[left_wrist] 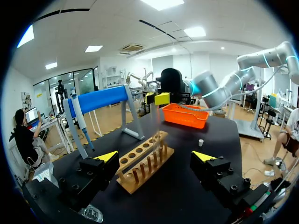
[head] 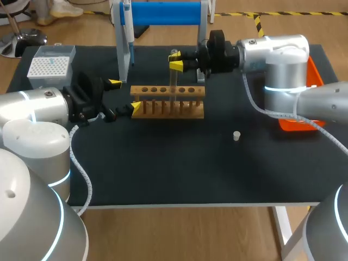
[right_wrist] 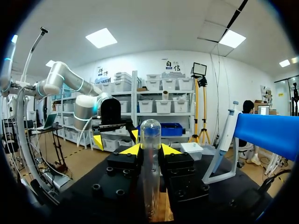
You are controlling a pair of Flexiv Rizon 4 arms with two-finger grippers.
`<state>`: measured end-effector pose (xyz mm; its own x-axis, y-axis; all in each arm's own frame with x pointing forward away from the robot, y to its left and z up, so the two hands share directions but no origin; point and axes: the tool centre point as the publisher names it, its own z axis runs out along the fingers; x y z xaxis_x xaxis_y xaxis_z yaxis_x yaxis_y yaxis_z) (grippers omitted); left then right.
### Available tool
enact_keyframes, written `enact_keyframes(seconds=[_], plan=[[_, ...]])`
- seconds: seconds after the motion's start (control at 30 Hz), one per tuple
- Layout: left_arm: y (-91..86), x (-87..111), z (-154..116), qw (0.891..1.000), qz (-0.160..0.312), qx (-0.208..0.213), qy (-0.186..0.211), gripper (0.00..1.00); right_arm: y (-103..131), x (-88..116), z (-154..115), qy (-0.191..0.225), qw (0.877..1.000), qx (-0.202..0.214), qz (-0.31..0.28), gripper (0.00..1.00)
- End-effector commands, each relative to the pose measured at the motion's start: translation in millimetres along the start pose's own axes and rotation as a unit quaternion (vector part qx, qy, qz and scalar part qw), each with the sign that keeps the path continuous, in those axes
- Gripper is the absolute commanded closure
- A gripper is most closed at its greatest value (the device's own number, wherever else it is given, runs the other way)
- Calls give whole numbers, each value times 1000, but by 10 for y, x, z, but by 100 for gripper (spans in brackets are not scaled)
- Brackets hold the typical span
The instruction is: Invert the test tube, pick up the pipette, mount the tip to pipette, aspirate from beaker and dispense into the tube, eject the tip, return the pipette, and cap with the stopper.
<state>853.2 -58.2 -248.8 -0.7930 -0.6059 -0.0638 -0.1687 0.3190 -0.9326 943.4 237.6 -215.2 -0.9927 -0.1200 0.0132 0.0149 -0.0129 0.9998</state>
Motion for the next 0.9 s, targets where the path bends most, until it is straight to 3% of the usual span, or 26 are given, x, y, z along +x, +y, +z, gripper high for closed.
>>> enact_keyframes(seconds=[0.03, 0.47, 0.9], plan=[[29, -3, -18, 1000, 1, 5, 1, 0, 87, 76, -21, -9, 1000, 10, 2, 100], [29, -3, -18, 1000, 1, 5, 1, 0, 531, 371, -74, 2, 1000, 10, -10, 100], [29, -3, -18, 1000, 1, 5, 1, 0, 531, 371, -74, 2, 1000, 10, -10, 100]])
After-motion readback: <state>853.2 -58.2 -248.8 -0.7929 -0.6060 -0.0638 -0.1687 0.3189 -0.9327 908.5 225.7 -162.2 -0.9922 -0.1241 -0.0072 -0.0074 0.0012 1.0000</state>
